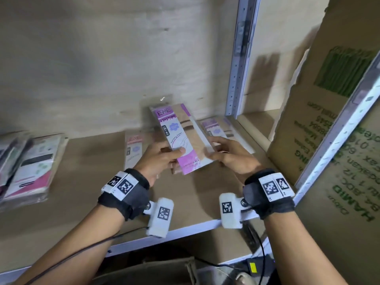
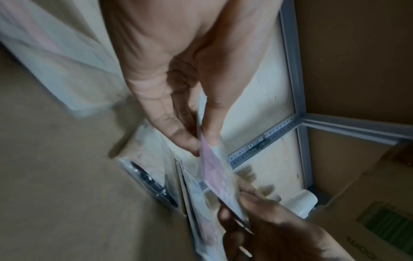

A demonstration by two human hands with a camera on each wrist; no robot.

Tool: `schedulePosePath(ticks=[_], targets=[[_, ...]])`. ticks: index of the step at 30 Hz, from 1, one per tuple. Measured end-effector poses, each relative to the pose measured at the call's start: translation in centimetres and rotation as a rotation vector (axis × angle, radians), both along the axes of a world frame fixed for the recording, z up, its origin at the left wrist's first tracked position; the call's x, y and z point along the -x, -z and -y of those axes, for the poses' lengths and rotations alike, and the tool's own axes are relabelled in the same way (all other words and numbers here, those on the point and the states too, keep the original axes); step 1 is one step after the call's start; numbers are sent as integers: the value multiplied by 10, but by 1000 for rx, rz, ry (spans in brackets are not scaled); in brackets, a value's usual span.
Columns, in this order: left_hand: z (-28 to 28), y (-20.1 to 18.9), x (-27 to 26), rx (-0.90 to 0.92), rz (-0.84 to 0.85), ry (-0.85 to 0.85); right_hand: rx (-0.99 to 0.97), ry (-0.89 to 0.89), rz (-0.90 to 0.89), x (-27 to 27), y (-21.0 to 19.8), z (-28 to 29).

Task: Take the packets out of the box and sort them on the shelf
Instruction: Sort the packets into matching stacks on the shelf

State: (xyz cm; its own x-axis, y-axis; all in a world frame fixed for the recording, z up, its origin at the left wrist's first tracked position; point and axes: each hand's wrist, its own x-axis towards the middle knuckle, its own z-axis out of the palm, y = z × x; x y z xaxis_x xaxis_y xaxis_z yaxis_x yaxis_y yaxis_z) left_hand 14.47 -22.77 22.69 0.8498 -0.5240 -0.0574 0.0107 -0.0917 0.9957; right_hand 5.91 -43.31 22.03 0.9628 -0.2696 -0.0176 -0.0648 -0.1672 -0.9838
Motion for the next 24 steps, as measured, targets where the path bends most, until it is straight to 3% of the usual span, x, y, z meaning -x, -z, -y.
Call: schedulePosePath(ticks=[5, 10, 17, 24], targets=[[58, 0, -13, 32, -36, -26, 0, 217, 44, 4, -2, 31], [111, 3, -23, -95, 1, -68, 48, 422, 33, 1, 2, 50], [145, 7, -37, -308, 21, -8, 228, 510, -121, -1, 3, 61], [155, 9, -30, -414, 152, -88, 295, 527, -225, 5, 5, 63]])
